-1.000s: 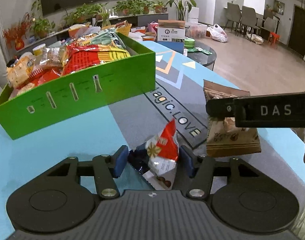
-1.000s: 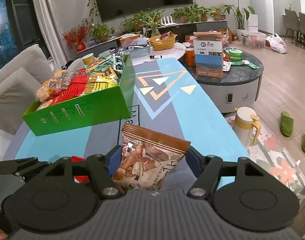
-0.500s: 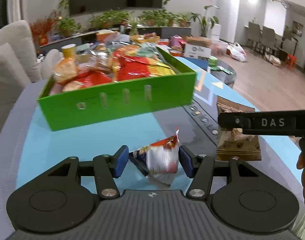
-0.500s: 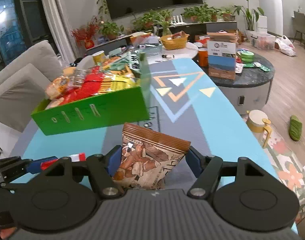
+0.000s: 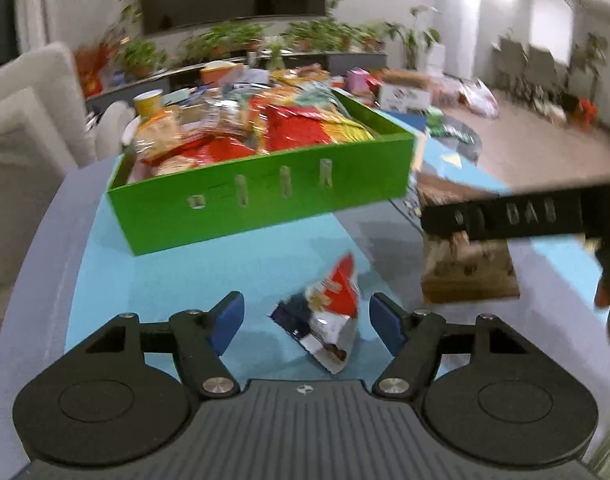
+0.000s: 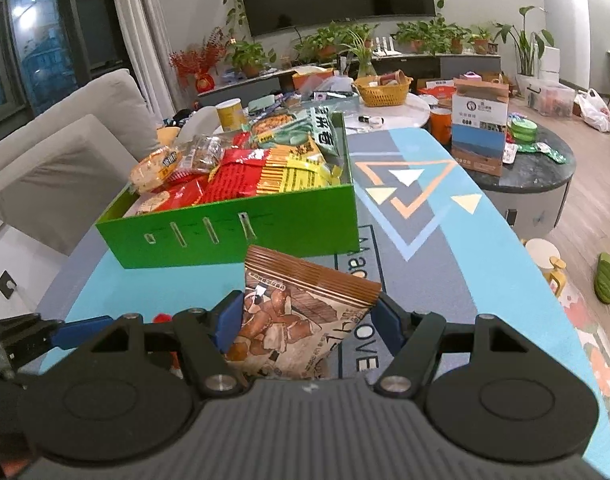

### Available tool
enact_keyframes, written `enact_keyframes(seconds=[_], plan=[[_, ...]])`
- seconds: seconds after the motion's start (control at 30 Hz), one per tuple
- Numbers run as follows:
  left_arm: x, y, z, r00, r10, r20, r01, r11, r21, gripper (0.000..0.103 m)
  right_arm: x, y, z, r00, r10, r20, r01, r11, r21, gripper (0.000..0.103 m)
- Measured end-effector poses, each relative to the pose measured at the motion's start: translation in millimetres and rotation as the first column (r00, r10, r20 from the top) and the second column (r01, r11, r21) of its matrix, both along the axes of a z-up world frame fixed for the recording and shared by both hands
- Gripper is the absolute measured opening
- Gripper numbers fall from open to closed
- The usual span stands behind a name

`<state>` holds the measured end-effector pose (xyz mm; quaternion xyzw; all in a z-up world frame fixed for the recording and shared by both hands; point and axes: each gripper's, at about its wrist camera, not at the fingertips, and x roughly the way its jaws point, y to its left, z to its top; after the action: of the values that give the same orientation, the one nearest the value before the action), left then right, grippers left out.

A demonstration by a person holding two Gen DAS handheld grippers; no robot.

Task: Organize snacks
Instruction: 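Lift the red-and-white bag over the box with the left tool while the right tool carries the brown bag, then lower both bags into the box and open both tools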

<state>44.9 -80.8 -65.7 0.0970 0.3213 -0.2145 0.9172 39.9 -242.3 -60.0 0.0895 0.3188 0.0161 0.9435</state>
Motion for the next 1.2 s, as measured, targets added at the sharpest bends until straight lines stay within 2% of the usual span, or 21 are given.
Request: enact_keyframes(seconds=[0.17,0.2,0.23,0.4,0.57,0.8,1.07,1.2], plan=[[9,-15,-11,0.999,-0.048,-0.003,0.048,0.998,0.04,0.066,0,-1,0,1.0,-0.01,-0.004,0.01,1.0,-0.008,0.05],[14,-15,-12,0.999,-0.054,-0.007,0.054,0.998,0.039,0.06,0,-1,0,1.0,-0.012,-0.004,0.012,1.0,-0.008,0.05],[18,-16,-13,0.998,-0.055,-0.017,0.056,0.998,0.033,0.048,0,-1,0,1.0,-0.012,-0.004,0.012,1.0,-0.008,0.05],[22,-9,-12,0.998,-0.043,-0.046,0.042,0.999,-0.022,0.043,1,-2,-2,1.0,-0.019,-0.009,0.019,1.0,-0.002,0.05],[6,3,6,1.0,-0.014,0.019,0.015,0.999,-0.048,0.043,-2,1,1,1.0,-0.014,-0.003,0.014,1.0,0.005,0.05],[-2,28,38,0.994,0.054,0.091,-0.046,0.995,-0.09,0.043,-9,17,21,0.998,0.024,0.05,-0.023,1.0,-0.003,0.05],[10,47,77,0.978,0.13,0.162,-0.109,0.985,-0.135,0.043,2,38,59,0.988,0.077,0.133,-0.075,0.997,-0.023,0.05],[22,51,89,0.969,0.158,0.192,-0.134,0.982,-0.135,0.043,13,45,73,0.981,0.092,0.174,-0.087,0.996,-0.032,0.051]])
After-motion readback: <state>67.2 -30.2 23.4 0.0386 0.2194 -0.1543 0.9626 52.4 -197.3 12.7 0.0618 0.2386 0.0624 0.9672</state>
